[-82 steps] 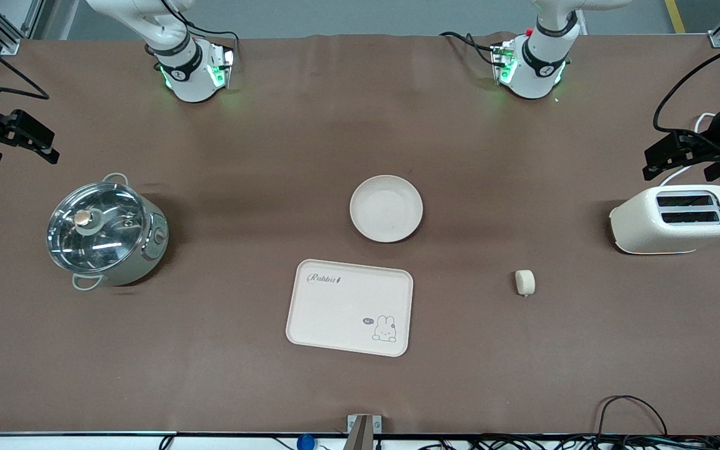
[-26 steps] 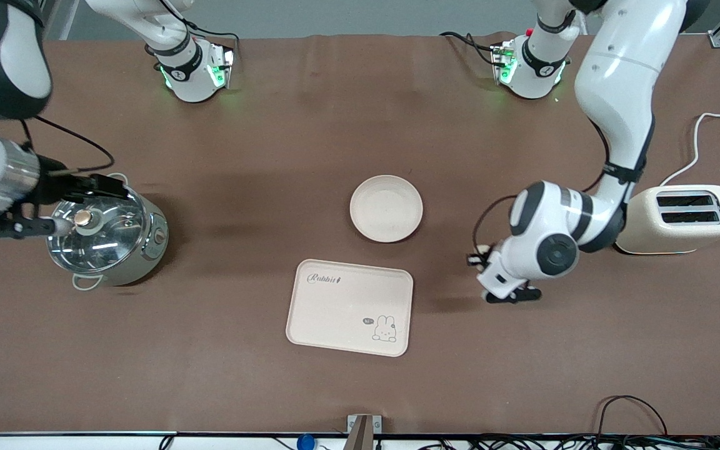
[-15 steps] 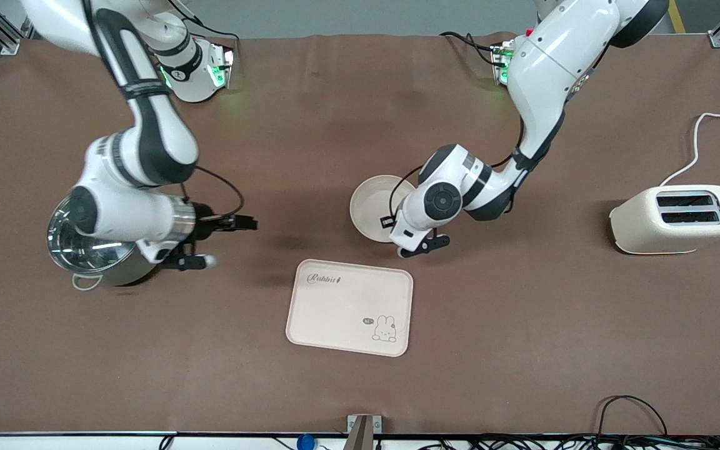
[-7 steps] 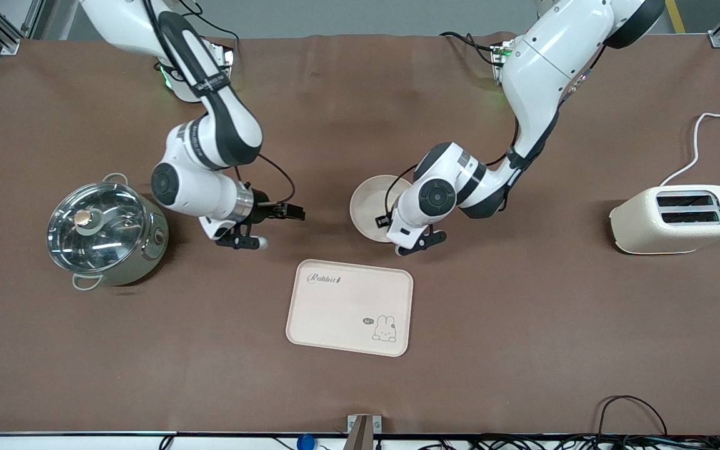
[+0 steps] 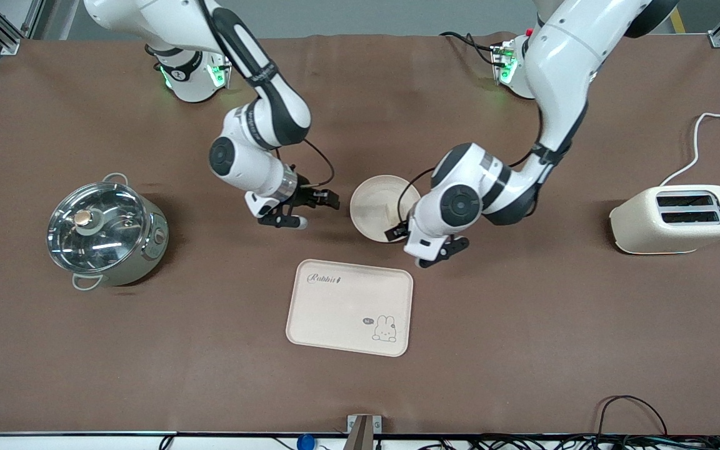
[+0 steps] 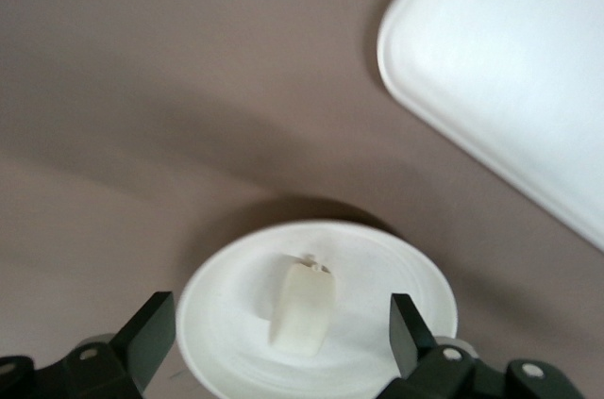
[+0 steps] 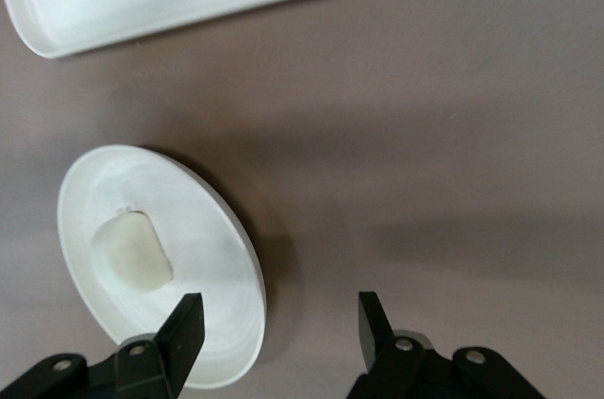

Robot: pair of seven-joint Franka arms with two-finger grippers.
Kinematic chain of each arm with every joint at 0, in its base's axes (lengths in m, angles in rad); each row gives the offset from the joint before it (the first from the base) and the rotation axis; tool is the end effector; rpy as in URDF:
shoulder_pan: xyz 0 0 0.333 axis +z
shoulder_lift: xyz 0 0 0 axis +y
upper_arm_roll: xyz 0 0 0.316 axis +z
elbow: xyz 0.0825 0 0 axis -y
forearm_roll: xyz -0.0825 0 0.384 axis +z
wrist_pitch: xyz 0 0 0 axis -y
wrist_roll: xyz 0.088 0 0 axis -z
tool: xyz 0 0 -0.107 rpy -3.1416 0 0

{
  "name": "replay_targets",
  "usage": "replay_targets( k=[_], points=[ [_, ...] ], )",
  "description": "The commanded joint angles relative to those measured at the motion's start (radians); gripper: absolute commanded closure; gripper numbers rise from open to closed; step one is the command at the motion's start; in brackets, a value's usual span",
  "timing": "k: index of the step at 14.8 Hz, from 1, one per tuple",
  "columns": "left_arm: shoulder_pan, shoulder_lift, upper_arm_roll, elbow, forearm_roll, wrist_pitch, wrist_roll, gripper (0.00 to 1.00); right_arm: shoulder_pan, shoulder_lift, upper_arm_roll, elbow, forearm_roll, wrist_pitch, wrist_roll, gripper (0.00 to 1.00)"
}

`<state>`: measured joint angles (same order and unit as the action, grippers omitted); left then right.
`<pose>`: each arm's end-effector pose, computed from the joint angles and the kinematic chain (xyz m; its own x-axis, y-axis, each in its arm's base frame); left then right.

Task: Place bun in plate and plate on tray
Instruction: 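Release the bun onto the plate while the right gripper grasps the plate rim, then slide the plate onto the tray with the right gripper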

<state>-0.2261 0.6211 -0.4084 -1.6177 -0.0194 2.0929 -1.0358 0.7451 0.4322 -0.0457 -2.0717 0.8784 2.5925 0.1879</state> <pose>0.5653 -0.3743 0.2790 0.8619 0.4319 -0.2655 0.4564 -0.8891 0.0352 0.4637 0.3713 0.2236 0.9690 -0.1844 -0.1642 -0.2380 -0.8743 -0.4230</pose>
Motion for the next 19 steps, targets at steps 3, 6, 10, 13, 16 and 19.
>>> replay_targets(
  k=[3, 6, 10, 13, 16, 19],
  points=[
    [0.120, -0.081, 0.002, 0.068, 0.116, -0.112, 0.116, 0.00, 0.085, 0.068, -0.010, 0.002, 0.077, 0.112, 0.002, 0.42],
    [0.230, -0.121, 0.002, 0.111, 0.139, -0.139, 0.349, 0.00, 0.126, 0.108, -0.010, 0.021, 0.113, 0.173, 0.002, 0.47],
    [0.361, -0.237, 0.002, 0.134, 0.153, -0.255, 0.531, 0.00, 0.138, 0.135, -0.010, 0.044, 0.114, 0.187, 0.004, 0.59],
    [0.462, -0.354, -0.012, 0.139, 0.119, -0.381, 0.663, 0.00, 0.149, 0.137, -0.010, 0.051, 0.114, 0.190, 0.004, 0.80],
    [0.472, -0.441, -0.006, 0.174, 0.087, -0.470, 0.708, 0.00, 0.149, 0.137, -0.010, 0.077, 0.114, 0.189, 0.005, 0.99],
    [0.473, -0.471, -0.001, 0.197, 0.065, -0.528, 0.717, 0.00, 0.142, 0.129, -0.014, 0.102, 0.114, 0.187, 0.002, 1.00]
  ],
)
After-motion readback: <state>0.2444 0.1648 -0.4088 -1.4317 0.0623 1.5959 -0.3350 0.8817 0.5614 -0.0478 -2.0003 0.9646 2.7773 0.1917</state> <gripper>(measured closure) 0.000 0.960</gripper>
